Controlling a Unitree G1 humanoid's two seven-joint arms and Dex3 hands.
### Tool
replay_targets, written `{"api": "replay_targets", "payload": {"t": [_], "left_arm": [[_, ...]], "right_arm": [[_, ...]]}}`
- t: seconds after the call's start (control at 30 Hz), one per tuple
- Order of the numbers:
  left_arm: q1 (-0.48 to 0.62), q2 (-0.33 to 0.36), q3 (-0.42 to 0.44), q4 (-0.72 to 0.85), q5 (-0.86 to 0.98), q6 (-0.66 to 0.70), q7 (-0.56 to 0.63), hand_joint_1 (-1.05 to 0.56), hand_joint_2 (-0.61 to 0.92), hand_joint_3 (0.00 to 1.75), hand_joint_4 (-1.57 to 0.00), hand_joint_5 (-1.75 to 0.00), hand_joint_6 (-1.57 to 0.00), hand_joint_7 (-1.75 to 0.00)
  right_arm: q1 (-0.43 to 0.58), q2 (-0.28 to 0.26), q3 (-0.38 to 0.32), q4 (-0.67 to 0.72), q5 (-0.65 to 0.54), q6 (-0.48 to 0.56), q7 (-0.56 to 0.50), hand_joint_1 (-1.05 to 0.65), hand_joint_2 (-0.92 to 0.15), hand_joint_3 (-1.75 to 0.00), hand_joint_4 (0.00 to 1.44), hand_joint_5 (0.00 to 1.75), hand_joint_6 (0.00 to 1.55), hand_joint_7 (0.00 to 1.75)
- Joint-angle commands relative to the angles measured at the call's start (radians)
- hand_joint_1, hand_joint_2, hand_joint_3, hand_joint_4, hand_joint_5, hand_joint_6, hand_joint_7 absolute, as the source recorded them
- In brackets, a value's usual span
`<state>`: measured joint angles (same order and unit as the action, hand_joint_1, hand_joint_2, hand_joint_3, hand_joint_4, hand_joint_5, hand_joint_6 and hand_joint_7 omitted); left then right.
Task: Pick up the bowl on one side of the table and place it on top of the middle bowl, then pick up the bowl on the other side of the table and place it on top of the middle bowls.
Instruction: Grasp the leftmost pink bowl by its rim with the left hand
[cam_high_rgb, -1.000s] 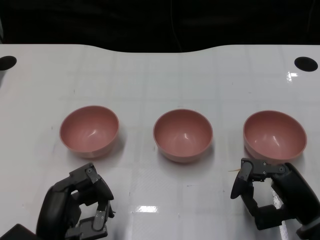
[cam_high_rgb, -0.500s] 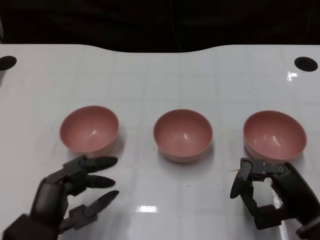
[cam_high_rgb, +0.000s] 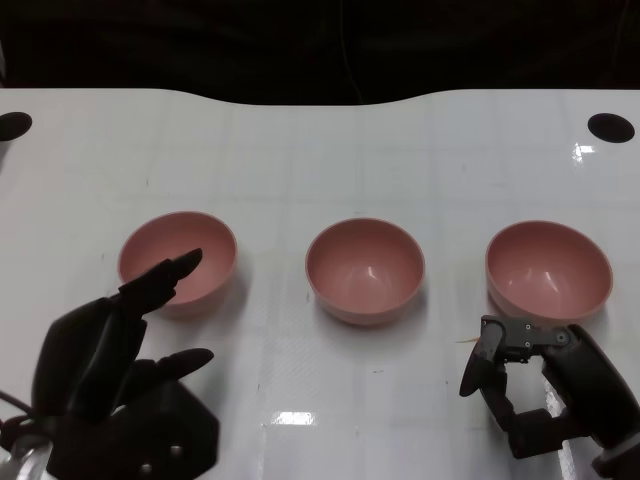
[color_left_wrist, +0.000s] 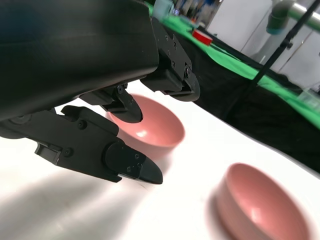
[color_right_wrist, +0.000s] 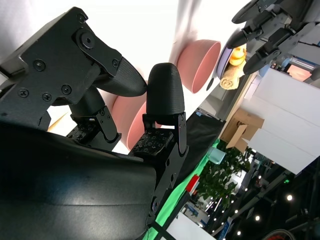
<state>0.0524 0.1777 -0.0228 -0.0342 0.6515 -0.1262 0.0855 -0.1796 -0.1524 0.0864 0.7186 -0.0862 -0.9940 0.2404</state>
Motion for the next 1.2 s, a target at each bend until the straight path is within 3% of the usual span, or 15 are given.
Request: {"api": "replay_targets", "payload": {"t": [0.03, 0.27, 0.57, 1.2], "left_arm": [[-0.031, 0.047, -0.041, -0.020, 0.115, 0.063, 0.038, -0.42, 0.90, 0.00, -0.56, -0.11, -0.42, 0.00], [-0.146, 0.087, -0.157, 0.045, 0.328, 0.247, 0.012, -0.47, 0.91, 0.00, -0.49, -0.05, -0.35, 0.00], [-0.288, 0.109, -0.282, 0.229, 0.428, 0.339, 0.044, -0.50, 0.92, 0.02, -0.50, -0.05, -0.36, -0.01], [-0.556, 0.080, -0.471, 0.658, 0.393, 0.422, -0.029, -0.52, 0.92, 0.12, -0.59, -0.07, -0.48, -0.03]], "right_arm": [[0.007, -0.016, -0.009, -0.006, 0.015, 0.003, 0.001, -0.11, -0.35, -1.40, 0.84, 1.73, 0.86, 1.32], [0.013, -0.018, -0.011, -0.011, 0.007, 0.002, -0.006, -0.11, -0.35, -1.40, 0.85, 1.71, 0.86, 1.33], [0.017, -0.015, -0.010, -0.018, -0.006, 0.004, -0.018, -0.11, -0.34, -1.42, 0.86, 1.70, 0.86, 1.32], [0.023, -0.005, -0.005, -0.031, -0.025, 0.015, -0.044, -0.13, -0.32, -1.43, 0.85, 1.73, 0.87, 1.31]]}}
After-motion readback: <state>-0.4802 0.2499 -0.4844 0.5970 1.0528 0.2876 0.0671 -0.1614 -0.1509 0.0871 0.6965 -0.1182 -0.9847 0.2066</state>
